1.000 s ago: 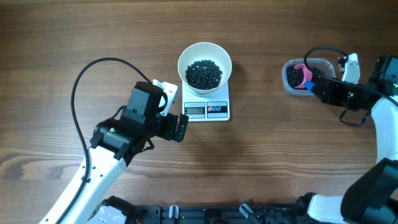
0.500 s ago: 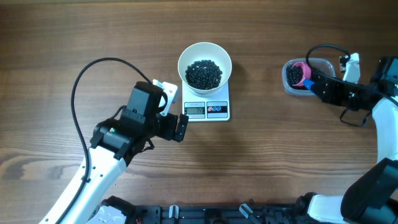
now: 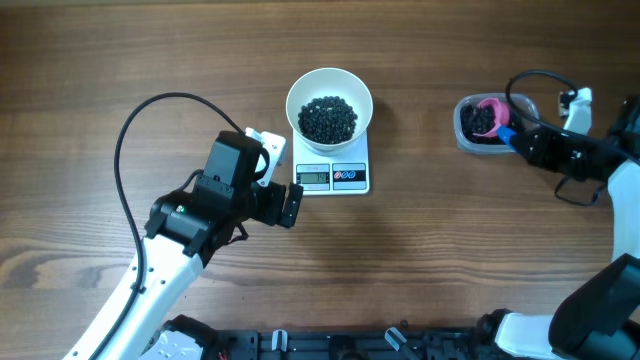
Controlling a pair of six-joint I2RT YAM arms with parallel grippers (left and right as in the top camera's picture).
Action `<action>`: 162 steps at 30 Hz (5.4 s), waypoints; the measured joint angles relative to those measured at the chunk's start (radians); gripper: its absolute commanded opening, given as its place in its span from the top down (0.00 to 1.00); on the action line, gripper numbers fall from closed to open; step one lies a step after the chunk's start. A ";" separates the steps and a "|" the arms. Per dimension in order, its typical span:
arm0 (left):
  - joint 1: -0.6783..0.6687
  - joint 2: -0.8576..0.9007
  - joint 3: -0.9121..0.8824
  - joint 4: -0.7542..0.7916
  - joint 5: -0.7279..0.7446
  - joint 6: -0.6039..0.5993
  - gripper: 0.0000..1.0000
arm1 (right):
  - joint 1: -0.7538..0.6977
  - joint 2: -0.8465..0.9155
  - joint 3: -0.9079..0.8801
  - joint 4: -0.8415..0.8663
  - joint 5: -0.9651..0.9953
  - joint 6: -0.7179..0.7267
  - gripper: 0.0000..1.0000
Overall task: Scoop item into bowl and weigh 150g on scale
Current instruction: 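Dip the pink scoop into the black beans with the right gripper, then lift the filled scoop and carry it leftward toward the white bowl, then tip the pink scoop over the white bowl to pour beans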
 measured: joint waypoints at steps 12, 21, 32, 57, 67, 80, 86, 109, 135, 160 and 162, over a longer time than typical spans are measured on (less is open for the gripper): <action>0.000 0.000 0.000 0.000 0.000 0.000 0.00 | -0.087 0.000 0.000 0.002 -0.162 0.085 0.96; 0.000 0.000 0.000 0.000 0.000 0.000 0.00 | -0.137 0.000 0.000 0.002 -0.229 0.295 0.96; 0.000 0.000 0.000 0.000 0.000 0.000 0.00 | -0.137 0.000 0.000 0.002 -0.383 0.428 0.96; 0.000 0.000 0.000 0.000 0.000 0.000 0.00 | 0.027 0.000 -0.001 -0.015 -0.645 0.436 0.95; 0.000 0.000 0.000 0.000 0.000 0.000 0.00 | 0.320 0.000 -0.001 0.138 -0.577 0.438 0.95; 0.000 0.000 0.000 0.000 0.000 0.000 0.00 | 0.613 0.000 -0.004 0.275 -0.249 0.479 0.96; 0.000 0.000 0.000 0.000 0.000 0.000 0.00 | 0.677 0.000 -0.005 0.349 -0.119 0.434 0.96; 0.000 0.000 0.000 0.000 0.000 0.000 0.00 | 0.748 0.000 -0.005 0.512 0.107 0.208 0.96; 0.000 0.000 0.000 0.000 0.000 0.000 0.00 | 0.826 -0.028 -0.005 0.500 0.264 0.068 0.96; 0.000 0.000 0.000 0.000 0.000 0.000 0.00 | 0.826 -0.044 -0.005 0.473 0.275 0.010 0.96; 0.000 0.000 0.000 0.000 0.000 0.000 0.00 | 0.826 -0.044 -0.005 0.473 0.275 -0.002 0.96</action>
